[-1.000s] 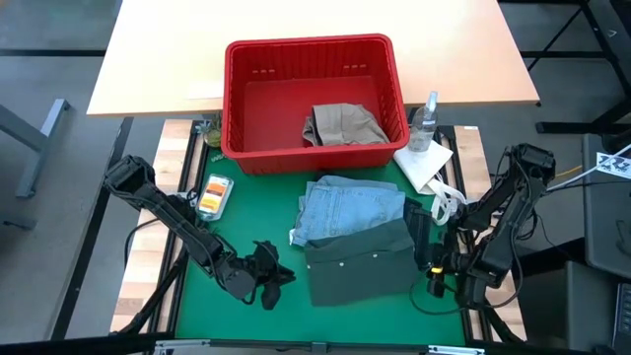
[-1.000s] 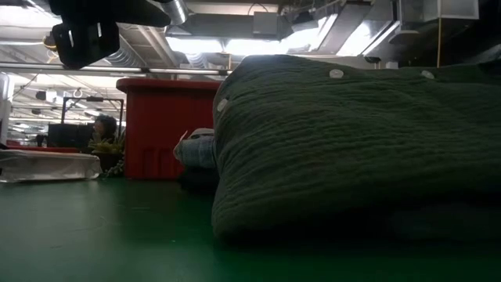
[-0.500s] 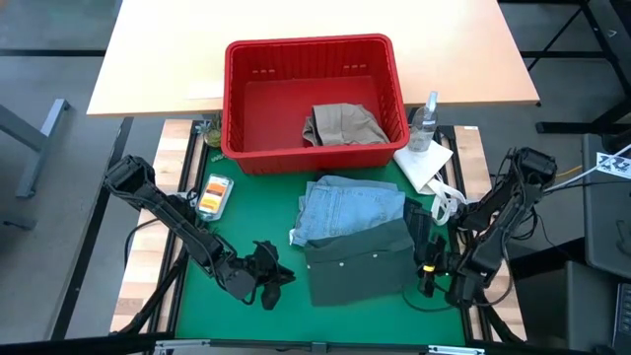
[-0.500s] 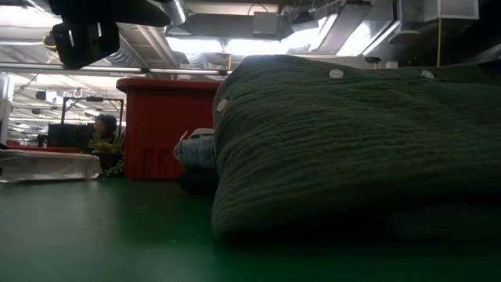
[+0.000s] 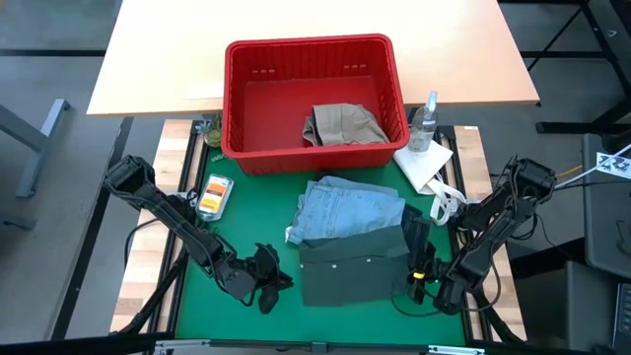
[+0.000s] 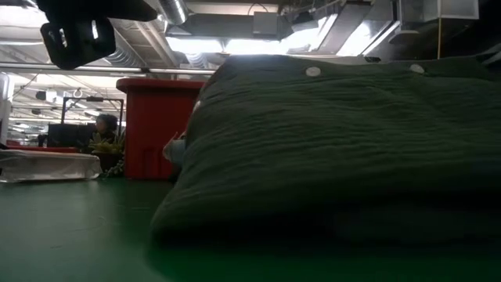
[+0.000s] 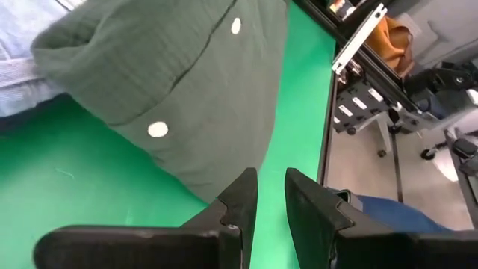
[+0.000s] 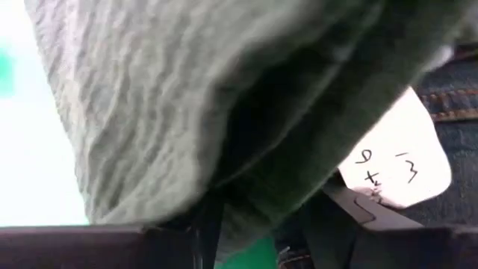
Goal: Fold laundry
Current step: Stack the green shirt on top of the light blue jeans
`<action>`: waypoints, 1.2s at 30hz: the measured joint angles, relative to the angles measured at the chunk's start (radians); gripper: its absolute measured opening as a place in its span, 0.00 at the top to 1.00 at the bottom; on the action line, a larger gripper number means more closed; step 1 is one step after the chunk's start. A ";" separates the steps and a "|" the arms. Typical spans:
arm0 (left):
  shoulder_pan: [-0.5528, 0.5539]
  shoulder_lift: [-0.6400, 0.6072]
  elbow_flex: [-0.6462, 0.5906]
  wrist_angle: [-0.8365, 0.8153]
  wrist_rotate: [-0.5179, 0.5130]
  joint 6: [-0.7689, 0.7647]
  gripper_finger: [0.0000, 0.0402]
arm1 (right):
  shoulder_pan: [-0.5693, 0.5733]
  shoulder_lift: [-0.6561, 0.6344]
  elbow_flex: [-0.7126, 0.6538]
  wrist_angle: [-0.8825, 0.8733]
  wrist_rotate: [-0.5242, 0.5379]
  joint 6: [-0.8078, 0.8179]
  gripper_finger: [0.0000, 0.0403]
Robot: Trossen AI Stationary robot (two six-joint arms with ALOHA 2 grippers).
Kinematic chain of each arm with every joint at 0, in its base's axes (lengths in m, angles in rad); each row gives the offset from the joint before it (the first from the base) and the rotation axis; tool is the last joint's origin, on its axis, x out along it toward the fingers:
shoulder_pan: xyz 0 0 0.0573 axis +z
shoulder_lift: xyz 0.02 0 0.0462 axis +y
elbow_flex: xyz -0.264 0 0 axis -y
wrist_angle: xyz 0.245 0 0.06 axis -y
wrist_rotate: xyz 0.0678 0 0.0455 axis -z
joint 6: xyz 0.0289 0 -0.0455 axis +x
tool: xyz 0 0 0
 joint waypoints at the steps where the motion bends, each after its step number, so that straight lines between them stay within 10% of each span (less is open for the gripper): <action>1: 0.000 0.000 0.000 0.000 0.003 0.000 0.83 | 0.000 0.000 0.000 0.013 -0.003 -0.017 0.60; 36: 0.052 0.000 0.000 -0.021 0.087 -0.067 0.82 | 0.000 0.020 0.097 0.052 -0.015 -0.202 0.60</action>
